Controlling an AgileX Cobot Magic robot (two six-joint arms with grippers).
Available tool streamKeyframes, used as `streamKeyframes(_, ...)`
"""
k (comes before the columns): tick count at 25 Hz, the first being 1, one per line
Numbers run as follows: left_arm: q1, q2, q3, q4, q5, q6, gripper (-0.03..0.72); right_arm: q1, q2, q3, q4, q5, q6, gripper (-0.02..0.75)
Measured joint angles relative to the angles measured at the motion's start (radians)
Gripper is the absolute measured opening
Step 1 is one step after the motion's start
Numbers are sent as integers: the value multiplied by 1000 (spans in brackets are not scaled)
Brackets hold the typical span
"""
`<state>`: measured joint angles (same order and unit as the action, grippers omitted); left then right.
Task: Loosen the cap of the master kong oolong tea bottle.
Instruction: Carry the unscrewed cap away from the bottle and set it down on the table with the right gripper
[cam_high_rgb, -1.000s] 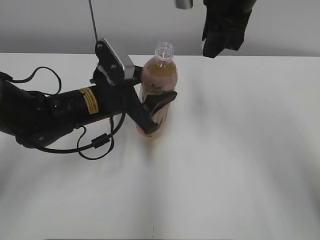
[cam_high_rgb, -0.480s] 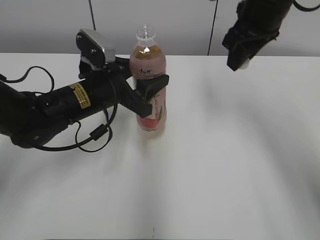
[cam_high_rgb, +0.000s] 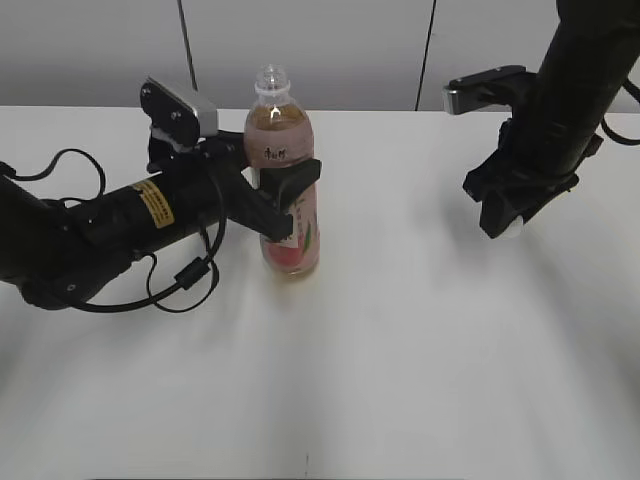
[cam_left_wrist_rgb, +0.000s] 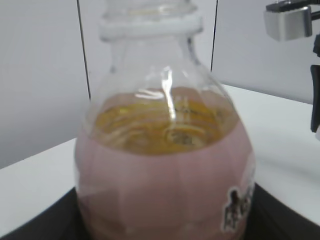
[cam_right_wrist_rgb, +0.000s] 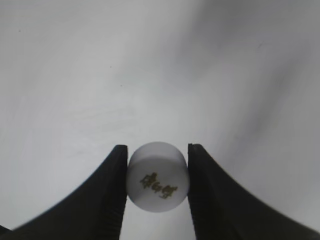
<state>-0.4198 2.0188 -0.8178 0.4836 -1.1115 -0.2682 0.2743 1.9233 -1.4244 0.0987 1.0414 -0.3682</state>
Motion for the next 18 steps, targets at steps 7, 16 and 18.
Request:
streamKeyframes(7,0,57,0,0,-14,-1,431,-4,81,40,1,-40,39,279)
streamKeyframes(16,0,57,0,24,-17,-1,431,-5,179,42,4,-108,71,279)
streamKeyframes(18,0,57,0,42,-18,0,431,-5,184,43,4,-110,72,279)
